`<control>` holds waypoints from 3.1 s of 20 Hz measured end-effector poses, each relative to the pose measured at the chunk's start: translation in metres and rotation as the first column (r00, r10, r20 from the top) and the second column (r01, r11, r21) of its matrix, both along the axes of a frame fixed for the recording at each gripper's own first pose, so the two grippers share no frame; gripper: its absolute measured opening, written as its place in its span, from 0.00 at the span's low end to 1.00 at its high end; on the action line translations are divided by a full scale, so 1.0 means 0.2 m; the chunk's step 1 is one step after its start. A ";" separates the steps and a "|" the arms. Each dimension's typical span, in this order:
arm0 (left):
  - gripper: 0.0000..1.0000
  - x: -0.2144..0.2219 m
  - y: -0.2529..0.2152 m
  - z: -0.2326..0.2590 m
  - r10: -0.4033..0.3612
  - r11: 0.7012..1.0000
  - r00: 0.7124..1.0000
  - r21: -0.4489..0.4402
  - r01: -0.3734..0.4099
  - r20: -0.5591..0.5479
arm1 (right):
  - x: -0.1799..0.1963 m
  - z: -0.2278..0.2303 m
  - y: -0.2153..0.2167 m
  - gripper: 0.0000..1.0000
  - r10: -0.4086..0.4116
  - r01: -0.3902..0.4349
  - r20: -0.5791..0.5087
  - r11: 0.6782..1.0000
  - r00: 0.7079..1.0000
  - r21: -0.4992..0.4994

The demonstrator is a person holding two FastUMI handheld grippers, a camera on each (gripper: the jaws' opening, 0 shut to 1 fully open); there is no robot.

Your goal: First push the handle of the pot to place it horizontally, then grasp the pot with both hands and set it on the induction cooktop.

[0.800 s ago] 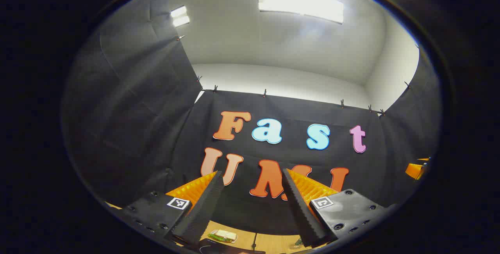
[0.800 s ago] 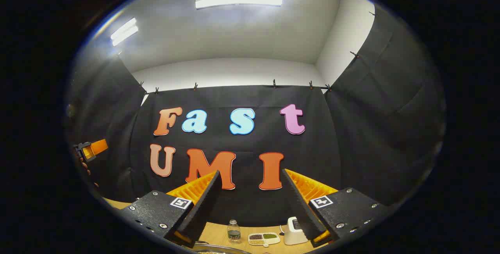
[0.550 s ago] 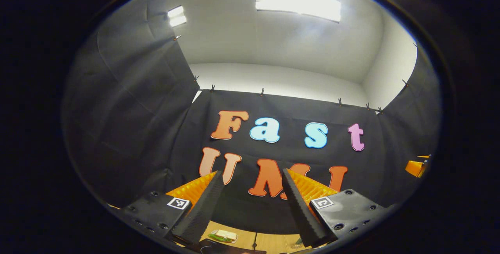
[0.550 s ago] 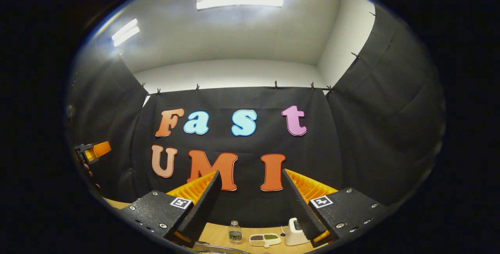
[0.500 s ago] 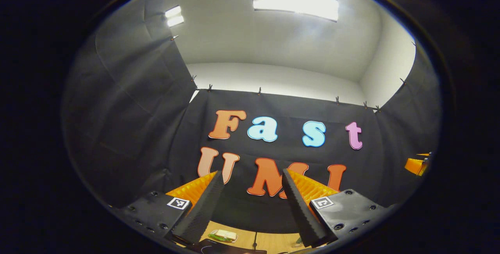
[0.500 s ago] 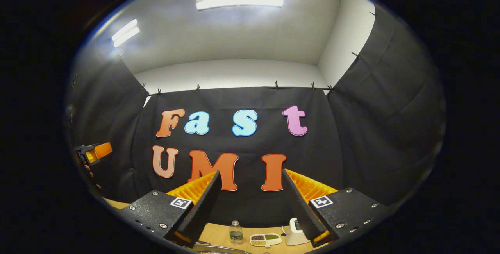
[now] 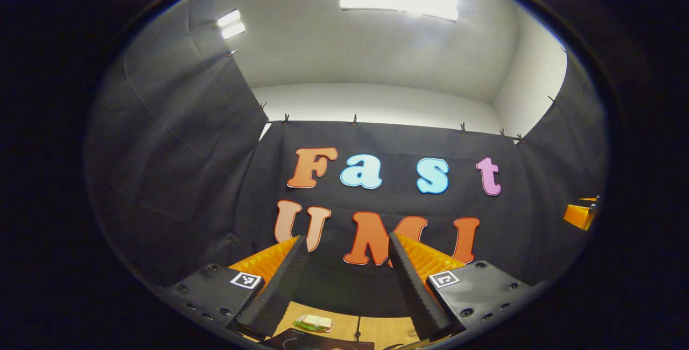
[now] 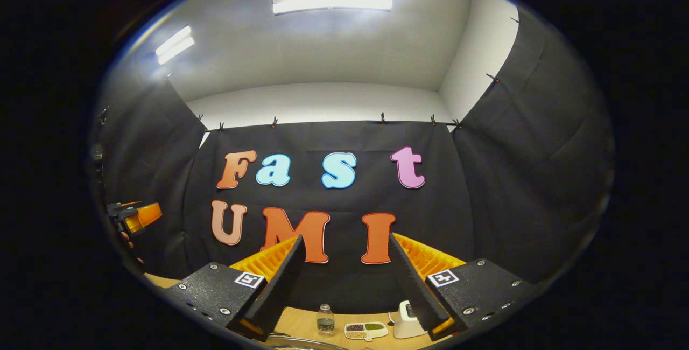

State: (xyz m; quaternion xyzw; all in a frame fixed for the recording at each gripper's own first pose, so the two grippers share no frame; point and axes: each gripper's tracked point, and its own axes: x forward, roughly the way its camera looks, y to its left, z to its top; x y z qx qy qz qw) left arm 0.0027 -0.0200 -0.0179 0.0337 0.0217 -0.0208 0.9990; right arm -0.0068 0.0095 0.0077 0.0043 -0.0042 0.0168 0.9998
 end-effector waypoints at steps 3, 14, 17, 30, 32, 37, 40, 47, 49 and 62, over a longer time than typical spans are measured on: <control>0.97 0.01 -0.02 -0.01 -0.015 1.000 1.000 0.003 0.015 -0.010 | -0.01 -0.03 0.06 0.95 0.049 -0.048 -0.041 0.998 0.998 0.029; 0.97 0.04 -0.09 -0.22 -0.073 0.997 0.982 0.020 0.078 -0.176 | -0.04 -0.06 0.04 0.95 0.037 -0.037 -0.059 0.999 0.998 -0.010; 0.97 0.04 -0.09 -0.25 -0.081 0.995 0.977 0.037 0.090 -0.195 | -0.05 -0.10 0.04 0.94 0.037 -0.039 -0.078 0.999 0.996 -0.023; 0.98 0.01 -0.17 -0.48 -0.117 0.984 0.940 0.091 0.154 -0.322 | -0.12 -0.41 -0.05 0.95 0.030 -0.036 -0.250 0.999 0.968 -0.022; 0.99 -0.01 -0.19 -0.52 -0.122 0.981 0.934 0.099 0.164 -0.336 | -0.15 -0.45 -0.05 0.95 0.027 -0.034 -0.265 0.999 0.964 -0.022; 0.98 -0.04 -0.19 -0.63 -0.123 0.978 0.923 0.112 0.175 -0.366 | -0.27 -0.61 -0.07 0.95 0.021 -0.040 -0.315 0.998 0.949 -0.053; 0.98 -0.05 -0.18 -0.69 -0.119 0.977 0.917 0.121 0.177 -0.380 | -0.38 -0.79 -0.05 0.94 0.025 -0.051 -0.402 0.997 0.915 -0.054; 0.98 -0.07 -0.20 -0.82 -0.126 0.973 0.900 0.127 0.195 -0.418 | -0.66 -1.28 0.03 0.83 0.056 -0.077 -0.640 0.997 0.766 -0.005; 0.98 -0.07 -0.21 -0.85 -0.125 0.972 0.895 0.129 0.198 -0.429 | -0.76 -1.40 0.09 0.69 0.115 -0.090 -0.702 0.993 0.703 0.073; 0.98 -0.10 -0.21 -0.98 -0.108 0.974 0.861 0.120 0.191 -0.496 | -1.24 -1.89 0.18 0.05 0.248 0.073 -0.903 0.954 0.351 0.290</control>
